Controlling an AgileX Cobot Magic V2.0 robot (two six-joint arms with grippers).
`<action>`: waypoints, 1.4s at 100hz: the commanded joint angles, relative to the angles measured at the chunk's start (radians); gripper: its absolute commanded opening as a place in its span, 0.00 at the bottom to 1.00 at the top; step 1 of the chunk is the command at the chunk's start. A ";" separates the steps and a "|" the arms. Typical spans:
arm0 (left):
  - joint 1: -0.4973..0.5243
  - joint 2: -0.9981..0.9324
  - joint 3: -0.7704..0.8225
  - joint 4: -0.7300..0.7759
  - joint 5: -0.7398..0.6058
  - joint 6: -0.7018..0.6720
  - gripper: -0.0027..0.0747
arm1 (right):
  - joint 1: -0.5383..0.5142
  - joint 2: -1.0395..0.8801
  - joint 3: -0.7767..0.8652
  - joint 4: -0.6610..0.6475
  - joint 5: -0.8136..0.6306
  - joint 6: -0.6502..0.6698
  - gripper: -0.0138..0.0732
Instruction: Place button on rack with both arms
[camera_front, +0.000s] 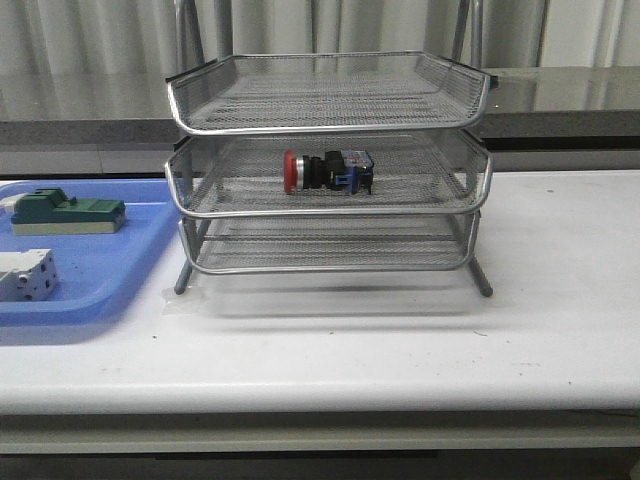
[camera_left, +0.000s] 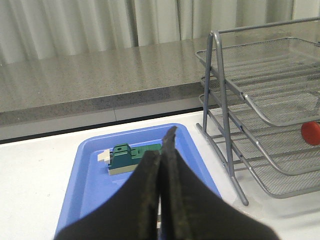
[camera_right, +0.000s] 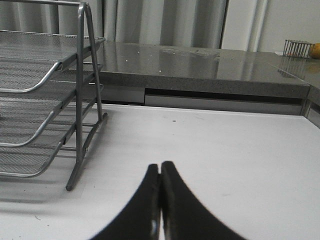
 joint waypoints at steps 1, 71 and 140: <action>0.000 0.007 -0.028 -0.012 -0.078 -0.009 0.01 | -0.006 -0.017 0.001 -0.006 -0.069 -0.001 0.09; 0.000 -0.037 0.093 0.480 -0.123 -0.534 0.01 | -0.006 -0.017 0.001 -0.006 -0.069 -0.001 0.09; 0.000 -0.381 0.339 0.495 -0.155 -0.542 0.01 | -0.006 -0.017 0.001 -0.006 -0.069 -0.001 0.09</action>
